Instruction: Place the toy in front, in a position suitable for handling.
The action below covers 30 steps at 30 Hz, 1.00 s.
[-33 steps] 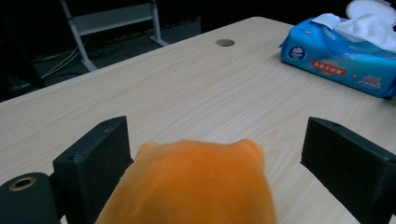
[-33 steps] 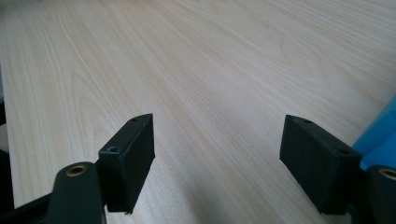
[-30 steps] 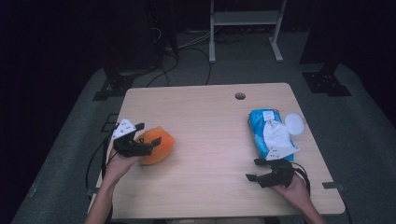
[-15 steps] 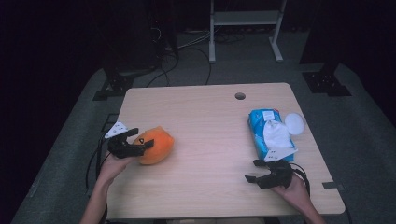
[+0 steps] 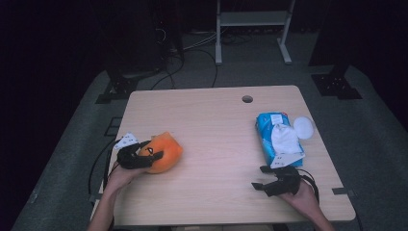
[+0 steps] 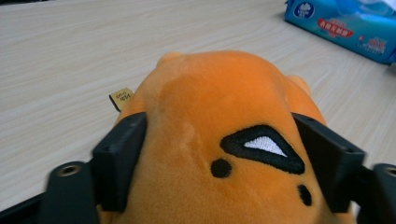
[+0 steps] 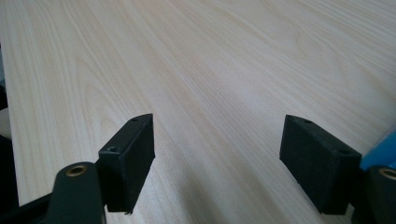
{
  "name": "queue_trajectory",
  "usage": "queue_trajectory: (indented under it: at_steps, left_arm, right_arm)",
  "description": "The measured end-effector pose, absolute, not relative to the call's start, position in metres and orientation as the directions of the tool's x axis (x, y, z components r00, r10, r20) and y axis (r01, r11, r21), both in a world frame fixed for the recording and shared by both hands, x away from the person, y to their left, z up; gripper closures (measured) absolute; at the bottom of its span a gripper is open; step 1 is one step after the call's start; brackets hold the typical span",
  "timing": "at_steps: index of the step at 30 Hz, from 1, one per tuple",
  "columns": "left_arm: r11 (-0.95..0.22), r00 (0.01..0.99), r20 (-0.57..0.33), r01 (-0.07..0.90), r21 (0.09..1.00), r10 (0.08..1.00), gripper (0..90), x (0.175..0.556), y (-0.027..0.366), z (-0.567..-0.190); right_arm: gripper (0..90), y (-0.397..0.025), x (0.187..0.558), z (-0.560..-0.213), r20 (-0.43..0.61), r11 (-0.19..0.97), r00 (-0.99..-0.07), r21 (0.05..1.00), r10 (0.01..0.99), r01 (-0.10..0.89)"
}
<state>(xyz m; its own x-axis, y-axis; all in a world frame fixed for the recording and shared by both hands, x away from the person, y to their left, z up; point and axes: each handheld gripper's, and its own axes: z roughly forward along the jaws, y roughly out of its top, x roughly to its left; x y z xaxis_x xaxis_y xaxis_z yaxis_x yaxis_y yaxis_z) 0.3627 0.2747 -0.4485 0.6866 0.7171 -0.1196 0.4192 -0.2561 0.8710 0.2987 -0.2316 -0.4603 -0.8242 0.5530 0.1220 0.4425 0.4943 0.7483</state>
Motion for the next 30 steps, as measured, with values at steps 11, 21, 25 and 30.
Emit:
queue_trajectory:
  at_steps: [11, 21, 25, 30]
  left_arm:
    - [-0.242, 0.684, -0.110, 0.397, 0.885, 0.721, 45.6, 0.360, 0.274, -0.435]
    - [-0.220, 0.741, -0.074, 0.291, 0.931, 0.667, 46.6, 0.356, 0.250, -0.396]
    - [-0.237, 0.786, -0.050, 0.246, 0.940, 0.616, 46.4, 0.353, 0.226, -0.384]
    - [-0.254, 0.838, -0.030, 0.199, 0.946, 0.545, 46.4, 0.350, 0.191, -0.378]
  right_arm:
    - [25.2, -0.231, 0.298, -0.460, 0.123, 0.492, -0.823, 0.749, 0.554, 0.444]
    - [25.2, -0.233, 0.298, -0.458, 0.126, 0.476, -0.816, 0.758, 0.564, 0.446]
    - [25.2, -0.234, 0.298, -0.457, 0.118, 0.474, -0.817, 0.764, 0.565, 0.438]
    - [25.2, -0.238, 0.298, -0.455, 0.118, 0.465, -0.813, 0.770, 0.570, 0.438]
